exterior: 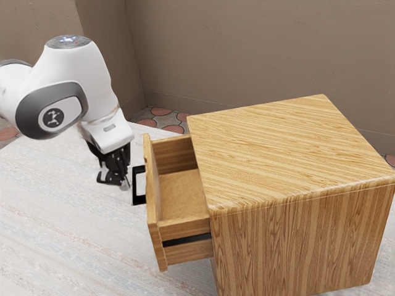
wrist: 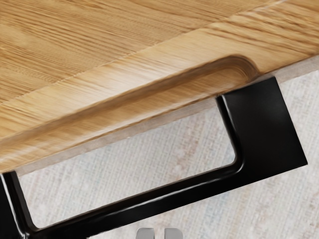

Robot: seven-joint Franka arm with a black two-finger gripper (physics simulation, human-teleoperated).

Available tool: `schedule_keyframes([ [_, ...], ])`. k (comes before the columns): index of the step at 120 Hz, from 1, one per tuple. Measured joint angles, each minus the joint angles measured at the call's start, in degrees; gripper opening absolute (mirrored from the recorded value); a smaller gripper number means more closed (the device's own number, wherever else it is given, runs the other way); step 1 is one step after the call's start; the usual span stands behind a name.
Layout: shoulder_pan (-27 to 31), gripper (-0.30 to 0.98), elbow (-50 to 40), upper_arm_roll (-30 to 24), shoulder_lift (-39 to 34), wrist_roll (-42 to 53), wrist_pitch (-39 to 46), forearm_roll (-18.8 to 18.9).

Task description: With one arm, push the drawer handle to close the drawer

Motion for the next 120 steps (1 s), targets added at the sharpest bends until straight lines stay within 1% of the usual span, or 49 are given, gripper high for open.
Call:
schedule_keyframes([
  [26,0.0,-0.09,4.03,-1.34,4.29,0.33,0.55,-0.92],
  [45,0.66,-0.09,6.71,-3.82,7.12,0.5,0.86,-1.74],
  [92,0.2,-0.11,12.81,-4.65,14.74,0.72,3.36,-1.98],
  [112,0.43,-0.09,15.22,-5.53,17.25,0.77,4.92,-1.99],
  [117,0.92,-0.07,15.61,-5.74,17.72,0.79,5.36,-1.95],
  [120,1.25,-0.03,15.82,-5.92,17.89,0.85,5.55,-2.01],
])
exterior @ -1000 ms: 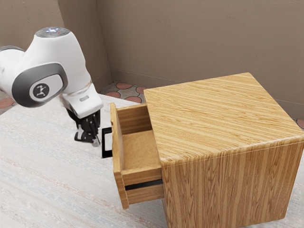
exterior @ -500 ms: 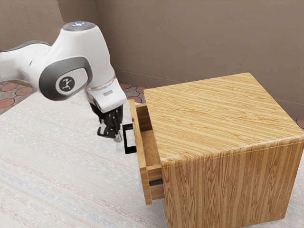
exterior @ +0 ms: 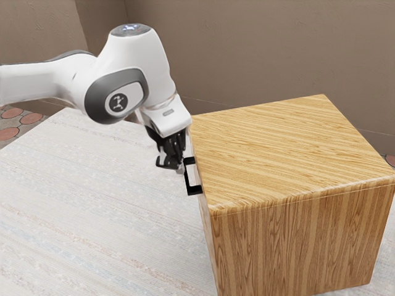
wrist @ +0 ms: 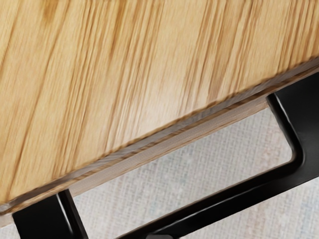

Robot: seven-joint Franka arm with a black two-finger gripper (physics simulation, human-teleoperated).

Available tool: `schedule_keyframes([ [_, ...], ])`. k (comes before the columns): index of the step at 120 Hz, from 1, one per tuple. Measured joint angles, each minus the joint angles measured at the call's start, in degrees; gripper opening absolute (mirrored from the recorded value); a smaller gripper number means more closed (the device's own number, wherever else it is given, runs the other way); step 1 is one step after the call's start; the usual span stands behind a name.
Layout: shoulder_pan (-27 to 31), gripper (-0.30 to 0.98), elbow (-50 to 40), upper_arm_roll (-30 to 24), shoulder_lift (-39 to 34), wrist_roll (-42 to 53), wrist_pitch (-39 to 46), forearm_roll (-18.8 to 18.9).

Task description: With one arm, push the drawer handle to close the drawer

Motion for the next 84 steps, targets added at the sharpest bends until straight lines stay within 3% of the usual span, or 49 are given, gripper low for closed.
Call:
schedule_keyframes([
  [3,0.2,-0.16,0.29,-0.13,0.16,0.04,0.3,-0.1],
  [17,0.14,-0.23,0.6,-0.84,0.49,-0.12,1.67,0.11],
  [24,0.3,-0.1,-1.16,-1.32,-2.72,-0.23,1.79,-0.16],
  [38,1.46,-0.08,-5.69,-1.51,-11.33,-0.86,-0.14,-0.71],
  [49,3.27,0.07,-6.66,-1.36,-15.44,-2.15,-3.92,-1.51],
  [66,6.41,0.36,-5.56,-1.28,-17.36,-7.33,-9.4,-2.13],
  [84,7.13,0.52,-3.73,-1.07,-17.56,-14.38,-13.0,-2.29],
])
